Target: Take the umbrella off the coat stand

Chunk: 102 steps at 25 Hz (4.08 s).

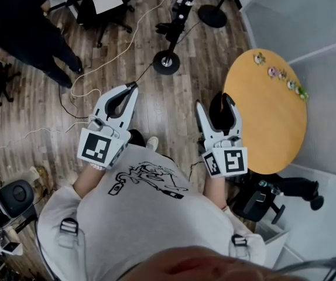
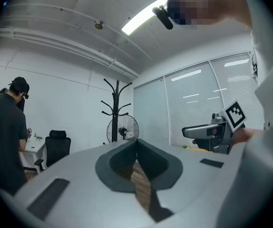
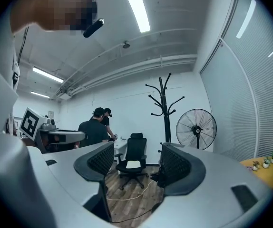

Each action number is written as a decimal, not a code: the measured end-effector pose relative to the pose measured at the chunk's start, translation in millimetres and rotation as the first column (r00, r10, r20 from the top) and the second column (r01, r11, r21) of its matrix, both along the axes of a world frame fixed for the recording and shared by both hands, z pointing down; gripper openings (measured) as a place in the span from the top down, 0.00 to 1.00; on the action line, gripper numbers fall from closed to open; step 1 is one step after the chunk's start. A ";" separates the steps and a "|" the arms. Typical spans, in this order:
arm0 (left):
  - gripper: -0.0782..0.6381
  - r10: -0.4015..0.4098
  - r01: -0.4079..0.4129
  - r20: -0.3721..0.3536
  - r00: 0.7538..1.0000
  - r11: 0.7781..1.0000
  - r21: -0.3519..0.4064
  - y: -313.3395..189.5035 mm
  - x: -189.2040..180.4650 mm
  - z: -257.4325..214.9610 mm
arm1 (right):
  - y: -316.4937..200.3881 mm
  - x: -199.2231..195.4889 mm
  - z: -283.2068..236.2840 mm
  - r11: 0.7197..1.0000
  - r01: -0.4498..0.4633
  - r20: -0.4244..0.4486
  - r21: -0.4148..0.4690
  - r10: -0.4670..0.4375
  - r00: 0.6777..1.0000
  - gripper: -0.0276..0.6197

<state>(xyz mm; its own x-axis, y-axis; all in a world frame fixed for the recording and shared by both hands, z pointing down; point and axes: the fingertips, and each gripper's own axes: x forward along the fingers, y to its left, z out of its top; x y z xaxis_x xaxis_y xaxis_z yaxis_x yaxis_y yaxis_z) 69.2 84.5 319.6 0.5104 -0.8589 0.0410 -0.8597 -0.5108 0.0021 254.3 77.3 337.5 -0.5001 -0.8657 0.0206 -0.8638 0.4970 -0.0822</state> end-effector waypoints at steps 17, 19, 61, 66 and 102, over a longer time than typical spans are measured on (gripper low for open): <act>0.88 -0.024 0.024 -0.008 1.000 1.000 0.007 -37.4 -15.4 3.4 | -33.8 -12.2 7.1 1.000 0.009 -0.007 -0.013 -0.009 1.000 0.46; 0.88 -0.024 0.024 -0.008 1.000 1.000 0.006 -45.7 -18.0 3.2 | -42.5 -15.2 5.1 1.000 0.011 -0.010 -0.008 -0.011 1.000 0.46; 0.88 0.033 -0.030 -0.066 0.997 0.999 0.040 -277.8 -157.8 -15.2 | -274.9 -168.4 -19.6 1.000 0.023 -0.052 0.008 -0.023 0.998 0.48; 0.88 0.060 -0.058 -0.066 0.996 0.998 0.038 -300.1 -164.7 -8.4 | -292.7 -179.2 -14.8 1.000 0.007 -0.057 0.000 -0.007 0.998 0.49; 0.88 0.105 -0.103 -0.097 0.990 0.994 0.027 -340.4 -148.5 5.6 | -348.3 -154.5 55.3 0.997 -0.080 -0.112 -0.022 0.077 0.991 0.60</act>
